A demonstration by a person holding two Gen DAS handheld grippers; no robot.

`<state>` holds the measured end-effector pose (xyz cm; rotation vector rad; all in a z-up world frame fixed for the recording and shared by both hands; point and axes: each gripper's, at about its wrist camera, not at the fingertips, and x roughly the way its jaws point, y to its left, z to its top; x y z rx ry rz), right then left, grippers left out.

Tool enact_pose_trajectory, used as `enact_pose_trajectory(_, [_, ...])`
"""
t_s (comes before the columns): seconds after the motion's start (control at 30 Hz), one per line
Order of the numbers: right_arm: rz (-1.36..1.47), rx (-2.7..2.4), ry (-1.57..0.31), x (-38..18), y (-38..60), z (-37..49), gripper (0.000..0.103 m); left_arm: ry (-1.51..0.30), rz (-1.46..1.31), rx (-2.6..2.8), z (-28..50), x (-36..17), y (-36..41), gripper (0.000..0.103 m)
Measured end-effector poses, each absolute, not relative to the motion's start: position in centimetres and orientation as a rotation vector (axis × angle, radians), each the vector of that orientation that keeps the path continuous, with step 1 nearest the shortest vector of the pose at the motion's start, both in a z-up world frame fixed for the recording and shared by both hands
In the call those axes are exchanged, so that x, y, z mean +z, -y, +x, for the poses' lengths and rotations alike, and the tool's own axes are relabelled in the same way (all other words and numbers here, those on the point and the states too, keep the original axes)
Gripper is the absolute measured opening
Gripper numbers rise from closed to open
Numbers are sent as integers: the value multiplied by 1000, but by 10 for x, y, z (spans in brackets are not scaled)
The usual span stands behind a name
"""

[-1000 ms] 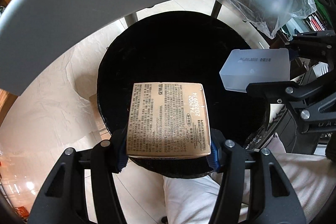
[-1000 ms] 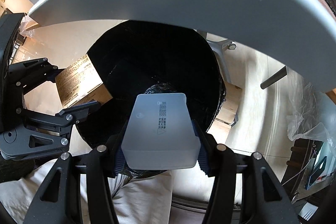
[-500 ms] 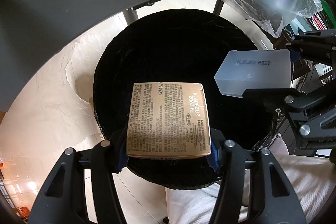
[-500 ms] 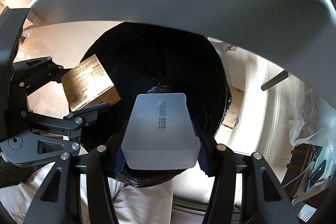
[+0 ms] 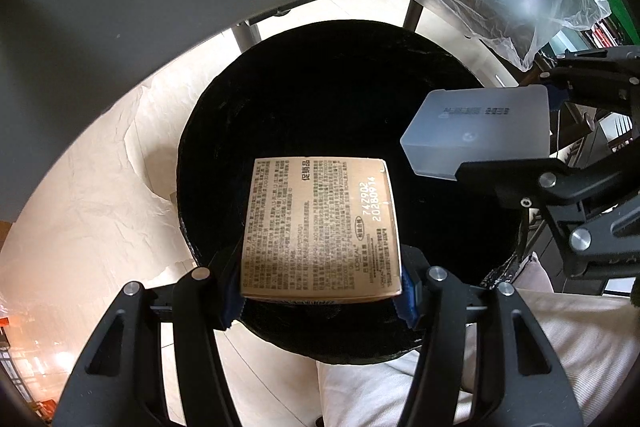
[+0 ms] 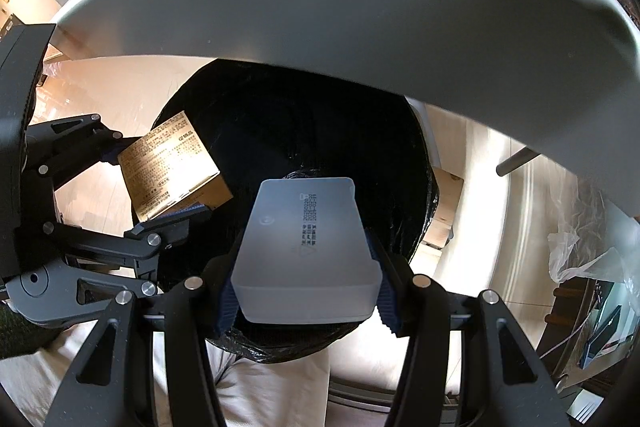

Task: Collect trash
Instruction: 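Open the left tool to drop the tan box while the right tool drops the white box, then move both tools back to the table and grasp the white medicine box with the left tool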

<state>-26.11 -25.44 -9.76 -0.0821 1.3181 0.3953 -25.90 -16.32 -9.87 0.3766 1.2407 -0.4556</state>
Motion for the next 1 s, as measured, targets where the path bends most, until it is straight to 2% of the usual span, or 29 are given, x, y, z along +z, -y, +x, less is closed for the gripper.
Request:
enact_pose_trajectory(0.17, [-78,391,-1318,-100,257,-262,56,-1225,372,-457,-260,-96,163,60])
enact_pose_trajectory(0.2, [-67,386,-1315,-99,258,-262,59,-1226,368,-457,-260,-95,163,64])
enact_pose_trajectory(0.23, [-60,378,-1311,-98,260,-262,67,-1225,362,-458,-259,-95,162,72])
enact_pose_trajectory(0.27, [-52,369,-1302,-96,261,-262,72,-1221,353,-458,-259,-93,161,75])
enact_pose_trajectory(0.4, [-44,364,-1289,-92,265,-260,73,-1210,318,-483,-260,-88,159,82])
enact_pose_trajectory(0.63, [-30,361,-1266,-81,275,-265,73,-1177,335,-489,-268,-80,163,82])
enact_pose_trajectory(0.8, [-56,356,-1196,-49,286,-281,73,-1110,317,-487,-282,-50,149,82])
enact_pose_trajectory(0.9, [-42,350,-1124,-16,295,-291,78,-1035,297,-489,-291,-17,140,82])
enact_pose_trajectory(0.97, [-35,337,-1059,7,302,-292,85,-970,278,-496,-296,10,136,89])
enact_pose_trajectory(1.0, [-34,320,-1012,21,306,-290,87,-908,269,-492,-297,29,133,98])
